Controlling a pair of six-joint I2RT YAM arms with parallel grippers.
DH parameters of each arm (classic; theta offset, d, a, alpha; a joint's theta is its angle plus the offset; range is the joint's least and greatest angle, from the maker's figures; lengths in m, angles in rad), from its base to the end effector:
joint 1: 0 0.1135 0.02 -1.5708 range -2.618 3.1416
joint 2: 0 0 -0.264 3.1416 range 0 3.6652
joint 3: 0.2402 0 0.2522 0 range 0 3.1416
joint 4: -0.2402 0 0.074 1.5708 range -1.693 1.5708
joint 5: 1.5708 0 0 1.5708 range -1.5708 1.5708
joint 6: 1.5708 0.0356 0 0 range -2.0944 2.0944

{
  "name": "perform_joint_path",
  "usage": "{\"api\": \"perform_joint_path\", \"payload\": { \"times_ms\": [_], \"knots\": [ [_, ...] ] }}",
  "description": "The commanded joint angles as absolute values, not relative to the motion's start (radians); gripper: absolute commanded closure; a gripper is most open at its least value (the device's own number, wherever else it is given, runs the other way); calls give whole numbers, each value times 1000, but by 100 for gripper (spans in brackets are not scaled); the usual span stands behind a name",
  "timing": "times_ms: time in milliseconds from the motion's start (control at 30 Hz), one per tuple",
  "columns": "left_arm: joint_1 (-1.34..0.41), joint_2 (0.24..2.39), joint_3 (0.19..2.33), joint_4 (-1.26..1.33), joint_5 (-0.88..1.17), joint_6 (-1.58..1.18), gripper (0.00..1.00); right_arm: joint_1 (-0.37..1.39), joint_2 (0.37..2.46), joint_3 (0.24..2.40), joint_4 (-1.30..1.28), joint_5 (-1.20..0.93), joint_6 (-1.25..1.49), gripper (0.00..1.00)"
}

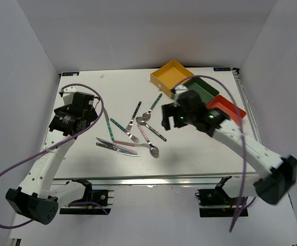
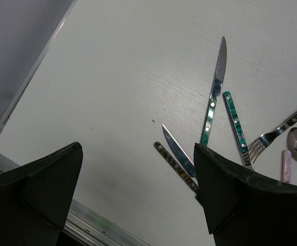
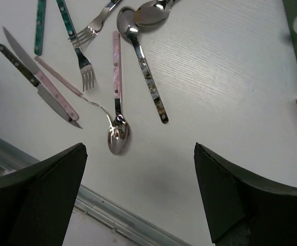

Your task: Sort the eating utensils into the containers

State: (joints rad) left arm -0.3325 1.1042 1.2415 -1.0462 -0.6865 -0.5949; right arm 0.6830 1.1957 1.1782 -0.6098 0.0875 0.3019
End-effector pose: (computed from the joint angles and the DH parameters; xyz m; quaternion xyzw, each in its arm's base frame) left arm 0.1946 -0.0433 0.3621 -0.2249 0.8686 0.1478 0.4160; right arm 0.2020 0.1603 0.3506 -0.1490 0.8776 0.1803 0.4185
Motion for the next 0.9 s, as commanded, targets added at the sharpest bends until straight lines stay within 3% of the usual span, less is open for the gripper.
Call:
{"api": "perform_joint_path", "payload": {
  "times_ms": [0, 67, 100, 367, 700, 800, 867],
  "knots": [
    [-334, 1089, 1221, -1046, -637, -611, 2, 765, 1435, 1267, -572, 213, 166, 11],
    [-334, 1095, 1215, -1064, -597, -624, 2, 784, 1590, 1331, -530, 219, 112, 17],
    [-334, 1095, 1212, -1065, -586, -627, 2, 784, 1621, 1331, -529, 219, 101, 17],
    [-334, 1077, 1189, -1089, -558, -611, 2, 807, 1868, 1411, -485, 173, 31, 46],
    [-334, 1074, 1180, -1098, -568, -592, 2, 807, 2014, 1385, -422, 150, 6, 61],
    [-334, 1083, 1178, -1092, -565, -591, 2, 807, 2005, 1376, -403, 132, -24, 75],
    [-334, 1089, 1180, -1091, -566, -589, 2, 807, 1964, 1377, -393, 103, -28, 92]
  ]
}}
